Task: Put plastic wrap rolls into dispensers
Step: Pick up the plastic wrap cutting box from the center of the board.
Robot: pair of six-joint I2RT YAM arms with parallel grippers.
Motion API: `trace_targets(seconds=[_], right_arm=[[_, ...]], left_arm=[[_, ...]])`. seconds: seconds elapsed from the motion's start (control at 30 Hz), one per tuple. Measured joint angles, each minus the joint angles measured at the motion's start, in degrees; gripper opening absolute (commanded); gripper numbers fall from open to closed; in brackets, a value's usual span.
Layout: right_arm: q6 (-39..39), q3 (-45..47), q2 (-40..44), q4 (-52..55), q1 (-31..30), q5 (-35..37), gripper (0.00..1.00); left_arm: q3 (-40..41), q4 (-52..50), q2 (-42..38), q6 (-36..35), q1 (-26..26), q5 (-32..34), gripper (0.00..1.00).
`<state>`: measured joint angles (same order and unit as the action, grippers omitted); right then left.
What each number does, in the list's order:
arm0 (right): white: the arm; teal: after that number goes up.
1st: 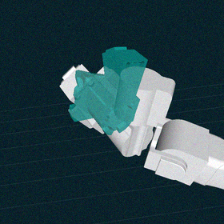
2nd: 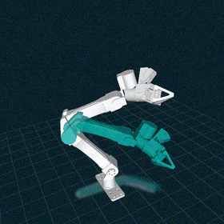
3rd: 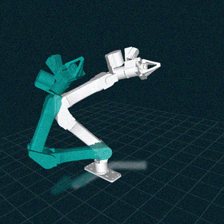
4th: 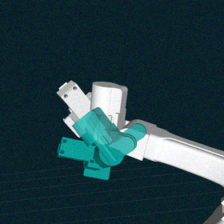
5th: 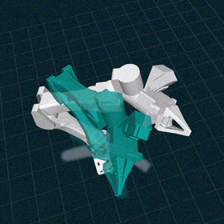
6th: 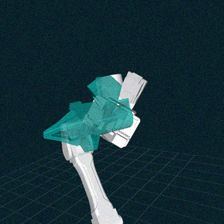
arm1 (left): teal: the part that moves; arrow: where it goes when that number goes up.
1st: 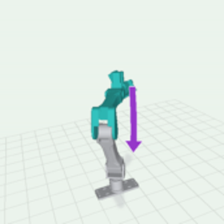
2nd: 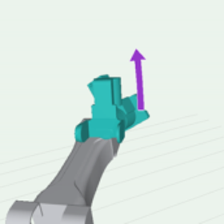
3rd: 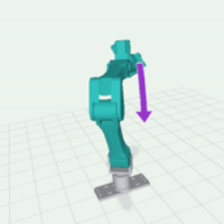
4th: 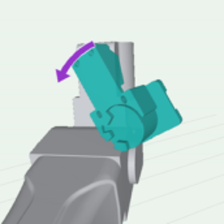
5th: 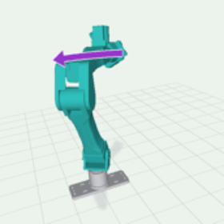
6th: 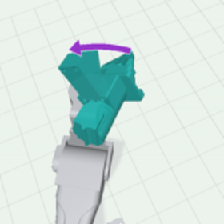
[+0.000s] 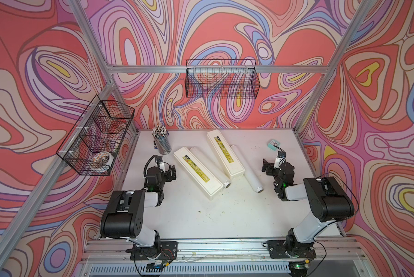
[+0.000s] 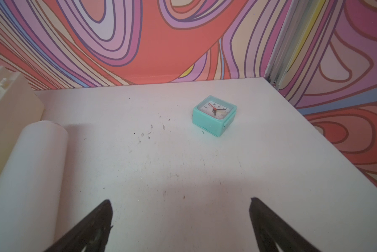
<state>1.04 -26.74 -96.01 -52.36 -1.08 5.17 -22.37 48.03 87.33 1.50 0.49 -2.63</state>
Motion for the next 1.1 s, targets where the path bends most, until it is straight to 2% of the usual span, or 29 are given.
trace_targets(seconds=[0.1, 0.27, 0.37, 0.43, 0.6, 0.73, 0.8, 0.97, 1.1], right_arm=[[0.04, -4.74, 4.90, 11.32, 0.00, 0.15, 0.98], [1.95, -22.60, 9.86, 29.53, -1.20, -4.96, 0.93], [2.71, -33.48, 8.48, 39.01, -7.54, -5.29, 0.94], [2.89, -38.93, 6.14, 43.45, -14.29, -5.16, 0.94], [3.91, -53.20, -5.53, 53.62, -28.15, -5.90, 0.94], [4.09, -67.12, -18.60, 60.02, -34.62, -6.19, 0.96], [4.22, -73.44, -24.65, 62.84, -37.00, -6.19, 0.98], [4.87, -85.44, -35.69, 69.11, -40.96, -6.99, 0.98], [5.38, -94.05, -41.77, 74.05, -42.34, -7.52, 0.98]], left_arm=[[-0.31, -5.27, -3.93, -0.04, 0.00, -0.35, 1.00], [-2.82, -16.00, -17.18, 2.82, 0.00, 1.22, 1.00], [-7.50, -23.23, -23.65, 6.49, 0.00, 2.93, 1.00], [-11.78, -27.67, -25.20, 8.96, 0.04, 3.19, 1.00], [-21.00, -40.68, -23.21, 14.25, 0.31, 2.71, 1.00], [-24.94, -47.80, -21.90, 16.79, 0.94, 0.46, 1.00], [-26.18, -50.25, -21.09, 17.62, 1.46, -0.44, 1.00], [-27.26, -54.60, -19.93, 18.62, 4.57, -2.16, 1.00], [-27.26, -56.19, -19.82, 18.25, 7.02, -2.99, 1.00]])
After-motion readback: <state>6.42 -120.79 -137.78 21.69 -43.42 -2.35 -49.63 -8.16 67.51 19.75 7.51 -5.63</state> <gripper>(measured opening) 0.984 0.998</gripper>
